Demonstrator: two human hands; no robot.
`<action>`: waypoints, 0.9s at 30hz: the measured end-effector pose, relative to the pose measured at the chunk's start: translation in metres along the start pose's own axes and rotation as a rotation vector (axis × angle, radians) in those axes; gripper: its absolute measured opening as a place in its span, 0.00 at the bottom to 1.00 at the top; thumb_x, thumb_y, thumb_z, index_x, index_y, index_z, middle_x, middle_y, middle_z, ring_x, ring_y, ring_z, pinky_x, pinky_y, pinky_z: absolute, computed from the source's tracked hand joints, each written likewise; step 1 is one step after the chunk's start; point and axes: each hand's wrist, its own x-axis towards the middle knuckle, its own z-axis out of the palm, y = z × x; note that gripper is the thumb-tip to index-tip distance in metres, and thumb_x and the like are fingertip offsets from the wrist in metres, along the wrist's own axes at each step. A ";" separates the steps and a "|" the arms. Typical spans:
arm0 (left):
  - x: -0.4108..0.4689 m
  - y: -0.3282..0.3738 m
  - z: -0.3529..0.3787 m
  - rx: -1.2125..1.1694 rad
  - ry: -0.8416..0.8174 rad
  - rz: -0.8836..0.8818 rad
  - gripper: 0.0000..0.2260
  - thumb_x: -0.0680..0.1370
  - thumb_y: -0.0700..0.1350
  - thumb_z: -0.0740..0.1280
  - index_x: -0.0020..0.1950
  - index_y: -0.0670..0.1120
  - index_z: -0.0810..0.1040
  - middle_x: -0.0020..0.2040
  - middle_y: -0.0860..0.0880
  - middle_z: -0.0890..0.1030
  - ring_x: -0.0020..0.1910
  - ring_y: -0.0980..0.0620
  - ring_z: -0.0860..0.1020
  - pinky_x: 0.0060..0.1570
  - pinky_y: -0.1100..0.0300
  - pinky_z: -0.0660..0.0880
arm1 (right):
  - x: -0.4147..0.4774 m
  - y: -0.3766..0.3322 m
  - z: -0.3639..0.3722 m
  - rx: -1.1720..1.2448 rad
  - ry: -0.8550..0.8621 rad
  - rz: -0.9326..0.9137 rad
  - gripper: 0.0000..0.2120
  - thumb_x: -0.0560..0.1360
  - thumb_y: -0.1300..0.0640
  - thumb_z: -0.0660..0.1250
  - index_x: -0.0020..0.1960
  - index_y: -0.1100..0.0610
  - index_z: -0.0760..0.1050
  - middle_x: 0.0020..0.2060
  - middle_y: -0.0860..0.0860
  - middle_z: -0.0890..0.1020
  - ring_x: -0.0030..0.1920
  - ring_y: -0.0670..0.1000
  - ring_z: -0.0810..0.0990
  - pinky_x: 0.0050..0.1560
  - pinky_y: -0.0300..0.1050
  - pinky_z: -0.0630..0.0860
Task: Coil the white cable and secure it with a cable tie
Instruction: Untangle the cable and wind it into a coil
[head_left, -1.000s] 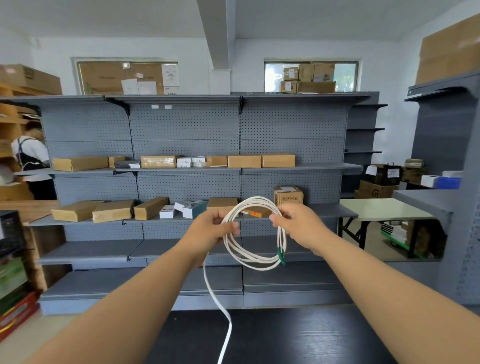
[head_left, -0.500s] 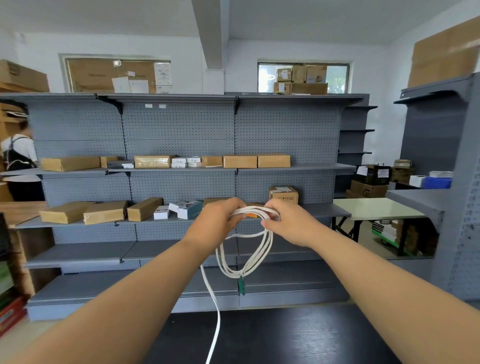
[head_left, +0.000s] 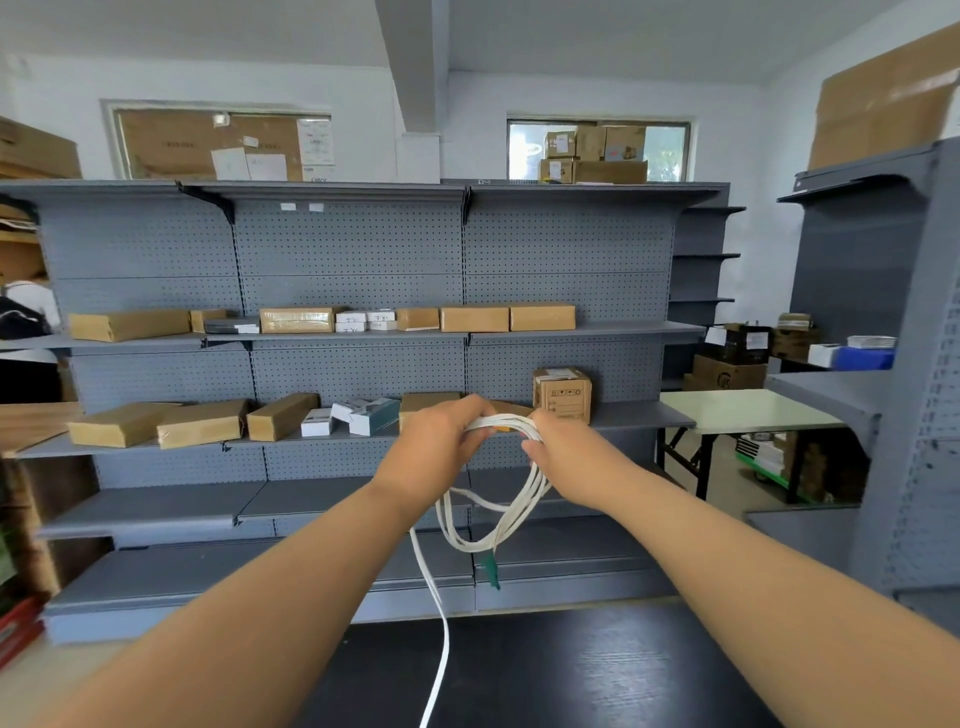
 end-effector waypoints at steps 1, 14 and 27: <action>-0.001 0.000 0.001 -0.006 0.006 -0.010 0.06 0.78 0.43 0.64 0.53 0.46 0.77 0.32 0.57 0.69 0.32 0.56 0.70 0.36 0.62 0.66 | 0.000 0.001 0.001 0.035 -0.001 0.003 0.08 0.81 0.54 0.54 0.54 0.57 0.67 0.47 0.58 0.81 0.45 0.57 0.79 0.47 0.52 0.75; -0.009 0.018 0.015 -0.219 0.049 -0.171 0.03 0.79 0.42 0.62 0.51 0.47 0.75 0.31 0.53 0.72 0.32 0.52 0.72 0.32 0.67 0.68 | -0.012 0.000 0.007 0.366 0.108 0.054 0.11 0.82 0.53 0.52 0.56 0.60 0.66 0.45 0.58 0.75 0.44 0.55 0.74 0.51 0.57 0.74; -0.037 0.022 0.041 -0.634 -0.090 -0.588 0.11 0.80 0.48 0.61 0.51 0.43 0.77 0.39 0.47 0.82 0.41 0.50 0.80 0.46 0.57 0.75 | -0.014 0.025 -0.003 0.443 0.263 0.160 0.09 0.82 0.55 0.52 0.53 0.60 0.66 0.43 0.55 0.73 0.44 0.56 0.74 0.52 0.62 0.77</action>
